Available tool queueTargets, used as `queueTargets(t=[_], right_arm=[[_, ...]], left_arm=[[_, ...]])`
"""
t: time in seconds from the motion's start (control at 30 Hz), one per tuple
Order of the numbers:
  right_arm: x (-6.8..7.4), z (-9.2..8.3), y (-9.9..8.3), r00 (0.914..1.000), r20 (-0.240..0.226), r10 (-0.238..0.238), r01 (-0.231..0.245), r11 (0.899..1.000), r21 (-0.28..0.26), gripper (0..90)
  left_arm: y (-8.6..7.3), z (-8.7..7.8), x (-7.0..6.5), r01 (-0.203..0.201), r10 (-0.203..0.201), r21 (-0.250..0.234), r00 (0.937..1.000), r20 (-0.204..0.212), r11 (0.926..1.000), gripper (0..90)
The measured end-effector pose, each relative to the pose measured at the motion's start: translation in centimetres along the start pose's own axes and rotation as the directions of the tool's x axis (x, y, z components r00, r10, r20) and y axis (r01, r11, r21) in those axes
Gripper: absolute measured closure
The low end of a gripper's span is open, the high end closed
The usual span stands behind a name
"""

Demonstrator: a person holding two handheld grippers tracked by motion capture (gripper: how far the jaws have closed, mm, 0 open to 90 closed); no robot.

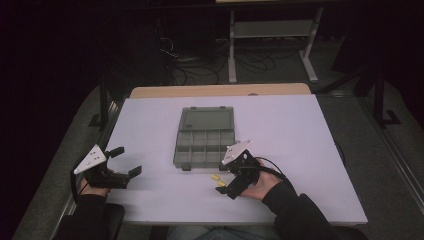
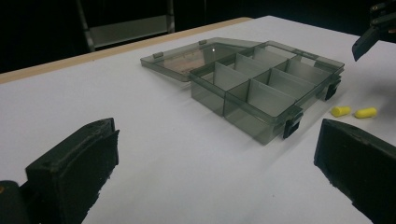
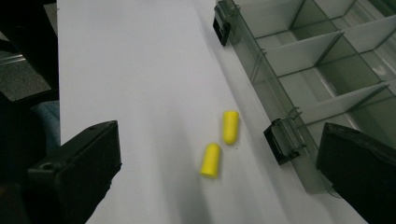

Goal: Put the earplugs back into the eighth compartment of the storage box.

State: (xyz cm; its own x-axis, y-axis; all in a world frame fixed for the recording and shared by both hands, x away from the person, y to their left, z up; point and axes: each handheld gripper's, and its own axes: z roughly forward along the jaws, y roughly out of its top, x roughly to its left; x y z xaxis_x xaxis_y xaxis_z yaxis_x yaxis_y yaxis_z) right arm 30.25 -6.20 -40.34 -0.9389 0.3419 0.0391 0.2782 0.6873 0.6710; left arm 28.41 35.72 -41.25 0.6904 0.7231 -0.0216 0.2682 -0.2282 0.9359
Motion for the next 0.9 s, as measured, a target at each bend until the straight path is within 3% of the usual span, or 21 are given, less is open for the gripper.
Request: queueTargets(t=[0.2, 0.43, 0.53, 0.73, 0.9], right_arm=[[0.1, 0.8, 0.0, 0.9988, -0.049, -0.007, 0.009, 0.999, 0.05, 13.5], [-0.1, 1.7, -0.1, 0.9992, -0.04, -0.008, 0.012, 0.994, 0.113, 24.3], [-0.1, 2.0, -0.1, 0.9983, -0.057, -0.006, 0.013, 0.991, 0.13, 30.5], [-0.1, 2.6, -0.1, 0.9991, -0.04, -0.015, 0.021, 0.988, 0.154, 52.5], [-0.1, 2.9, -0.1, 0.9991, -0.037, -0.019, 0.025, 0.985, 0.171, 62.3]], left_arm=[[0.0, 0.0, 0.0, -0.002, 0.002, 0.001, 1.0, 0.001, 1.0, 0.0], [0.0, 0.0, 0.0, -0.003, 0.003, 0.003, 1.0, 0.003, 1.0, 0.0], [0.0, 0.1, 0.0, -0.005, 0.005, 0.004, 1.0, 0.005, 1.0, 0.0], [0.0, 0.1, 0.0, -0.005, 0.005, 0.003, 1.0, 0.006, 1.0, 0.0], [0.0, 0.0, 0.0, -0.005, 0.005, 0.004, 1.0, 0.007, 1.0, 0.0]])
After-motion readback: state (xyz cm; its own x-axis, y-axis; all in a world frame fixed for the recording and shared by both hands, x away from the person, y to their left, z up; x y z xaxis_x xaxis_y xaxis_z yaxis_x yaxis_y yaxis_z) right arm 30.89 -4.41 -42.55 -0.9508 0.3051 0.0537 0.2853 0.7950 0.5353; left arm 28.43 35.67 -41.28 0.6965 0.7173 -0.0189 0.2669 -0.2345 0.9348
